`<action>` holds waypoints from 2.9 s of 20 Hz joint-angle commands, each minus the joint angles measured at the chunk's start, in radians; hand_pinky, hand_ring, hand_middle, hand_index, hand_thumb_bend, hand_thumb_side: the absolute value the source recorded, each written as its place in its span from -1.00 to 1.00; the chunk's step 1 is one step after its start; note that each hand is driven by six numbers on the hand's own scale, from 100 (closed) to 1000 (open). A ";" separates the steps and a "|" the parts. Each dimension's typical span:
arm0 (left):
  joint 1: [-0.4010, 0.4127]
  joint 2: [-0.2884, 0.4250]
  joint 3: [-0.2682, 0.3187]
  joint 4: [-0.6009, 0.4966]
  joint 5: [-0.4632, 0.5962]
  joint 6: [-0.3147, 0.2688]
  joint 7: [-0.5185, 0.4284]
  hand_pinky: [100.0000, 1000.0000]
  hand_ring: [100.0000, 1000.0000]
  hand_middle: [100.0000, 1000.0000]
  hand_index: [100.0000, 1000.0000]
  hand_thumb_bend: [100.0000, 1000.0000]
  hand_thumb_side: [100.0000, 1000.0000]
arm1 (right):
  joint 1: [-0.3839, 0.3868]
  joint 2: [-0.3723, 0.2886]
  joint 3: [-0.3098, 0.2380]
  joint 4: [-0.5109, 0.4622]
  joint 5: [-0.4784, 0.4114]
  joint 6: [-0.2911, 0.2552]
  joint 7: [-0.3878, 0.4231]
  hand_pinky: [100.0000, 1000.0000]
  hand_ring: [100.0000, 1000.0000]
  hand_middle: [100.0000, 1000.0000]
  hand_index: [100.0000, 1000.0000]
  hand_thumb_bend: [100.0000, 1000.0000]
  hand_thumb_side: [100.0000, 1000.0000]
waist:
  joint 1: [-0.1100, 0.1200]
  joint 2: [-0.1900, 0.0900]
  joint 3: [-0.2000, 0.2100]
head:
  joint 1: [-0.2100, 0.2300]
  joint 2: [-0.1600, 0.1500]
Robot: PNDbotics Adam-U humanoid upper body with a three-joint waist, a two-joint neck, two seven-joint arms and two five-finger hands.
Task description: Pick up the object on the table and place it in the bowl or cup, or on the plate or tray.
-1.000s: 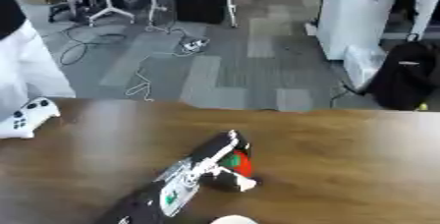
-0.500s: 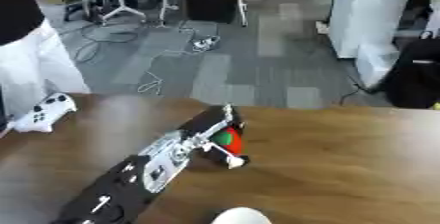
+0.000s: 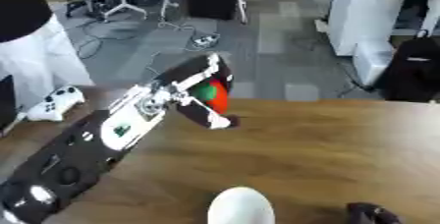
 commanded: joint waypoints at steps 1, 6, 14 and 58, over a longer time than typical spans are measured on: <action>-0.009 0.024 -0.003 -0.044 0.033 0.012 -0.022 -0.28 -1.00 -0.98 -0.60 -0.03 -1.00 | 0.005 0.017 -0.014 0.008 0.034 -0.003 -0.017 0.81 0.43 -0.10 0.36 -1.00 -0.31 | -0.002 -0.029 0.004 | -0.014 0.017; 0.006 0.013 -0.004 -0.051 0.026 0.019 -0.027 -0.28 -1.00 -0.98 -0.59 -0.02 -1.00 | 0.010 0.023 -0.035 0.017 0.060 -0.004 -0.042 0.81 0.43 -0.10 0.36 -1.00 -0.31 | -0.006 -0.053 -0.002 | -0.012 0.028; 0.030 -0.031 -0.029 -0.070 0.012 0.017 -0.024 -0.29 -1.00 -1.00 -0.61 0.01 -1.00 | 0.012 0.015 -0.052 0.026 0.064 -0.003 -0.062 0.81 0.43 -0.09 0.36 -1.00 -0.32 | -0.017 -0.065 -0.011 | -0.005 0.048; 0.136 -0.072 -0.111 -0.163 -0.038 -0.026 -0.023 -0.19 -1.00 -0.89 -0.50 0.16 -1.00 | -0.026 -0.006 -0.071 0.006 0.064 0.004 -0.080 0.80 0.43 -0.09 0.36 -1.00 -0.33 | -0.032 -0.029 -0.015 | 0.004 0.101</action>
